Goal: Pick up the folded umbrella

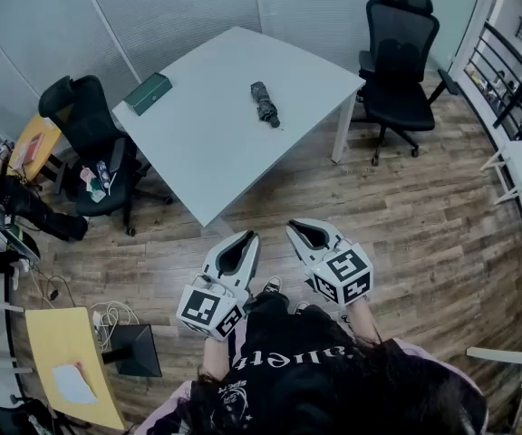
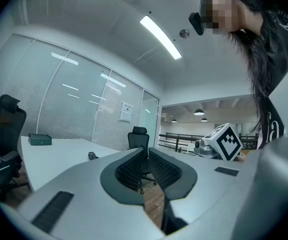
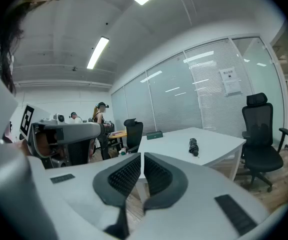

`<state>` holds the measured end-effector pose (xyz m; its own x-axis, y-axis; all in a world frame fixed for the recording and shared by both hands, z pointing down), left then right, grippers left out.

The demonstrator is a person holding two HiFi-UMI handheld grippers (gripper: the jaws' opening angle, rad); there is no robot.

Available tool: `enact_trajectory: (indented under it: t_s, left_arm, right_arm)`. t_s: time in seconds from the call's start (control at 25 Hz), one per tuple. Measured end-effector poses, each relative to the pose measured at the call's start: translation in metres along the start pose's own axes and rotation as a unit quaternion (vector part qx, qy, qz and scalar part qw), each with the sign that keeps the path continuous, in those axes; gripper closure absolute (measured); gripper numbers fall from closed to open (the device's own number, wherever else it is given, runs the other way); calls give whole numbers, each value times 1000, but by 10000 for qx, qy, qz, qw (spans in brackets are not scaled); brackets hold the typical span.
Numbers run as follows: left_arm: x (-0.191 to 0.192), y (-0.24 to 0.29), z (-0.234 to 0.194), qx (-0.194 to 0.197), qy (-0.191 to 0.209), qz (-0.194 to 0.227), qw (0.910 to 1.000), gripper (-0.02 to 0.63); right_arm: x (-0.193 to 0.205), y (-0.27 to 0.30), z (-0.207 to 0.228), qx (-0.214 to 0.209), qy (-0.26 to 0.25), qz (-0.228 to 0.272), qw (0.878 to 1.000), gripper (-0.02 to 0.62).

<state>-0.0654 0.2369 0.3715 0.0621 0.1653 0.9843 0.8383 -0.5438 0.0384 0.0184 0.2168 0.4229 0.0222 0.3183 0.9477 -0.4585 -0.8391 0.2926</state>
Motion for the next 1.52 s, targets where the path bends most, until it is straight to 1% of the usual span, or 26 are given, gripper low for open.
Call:
enact_trajectory:
  t_s: [0.44, 0.64, 0.8, 1.08, 1.24, 1.36, 1.52]
  left_arm:
    - [3, 4, 15, 32, 20, -71, 10000, 555]
    - [1, 7, 15, 11, 19, -63, 10000, 555]
    - [3, 11, 6, 10, -16, -85, 10000, 555]
    - [8, 30, -39, -71, -153, -63, 9998, 555]
    - [4, 58, -70, 29, -177, -67, 9998, 555]
    - [-4, 82, -100, 108, -125, -106, 9998, 555]
    - [-23, 112, -144, 229, -73, -43, 9997, 555]
  right_arm:
    - [5, -12, 0, -58, -13, 50, 10000, 561]
    - [5, -9, 5, -63, 88, 65, 9999, 561]
    - [5, 4, 12, -44, 224, 21, 9997, 561]
    - [1, 43, 27, -59, 231, -96, 9997, 561]
    - [-9, 73, 49, 17, 210, -177, 9996, 561]
    - [-20, 102, 67, 94, 204, -215, 9995, 561]
    - [-43, 143, 89, 201, 216, -186, 9994, 561]
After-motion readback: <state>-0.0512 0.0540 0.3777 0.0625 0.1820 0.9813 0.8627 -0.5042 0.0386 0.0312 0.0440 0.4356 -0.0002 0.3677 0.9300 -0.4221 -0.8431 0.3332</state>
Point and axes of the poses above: the fingertips, and each gripper's own axes: y forward along the fingers, z to its right, x out of its underside, the point moved 1 cm from there along -y, backward along the fingers, and after that the axes turned 8 degrees about x, right-handed, at the moved point
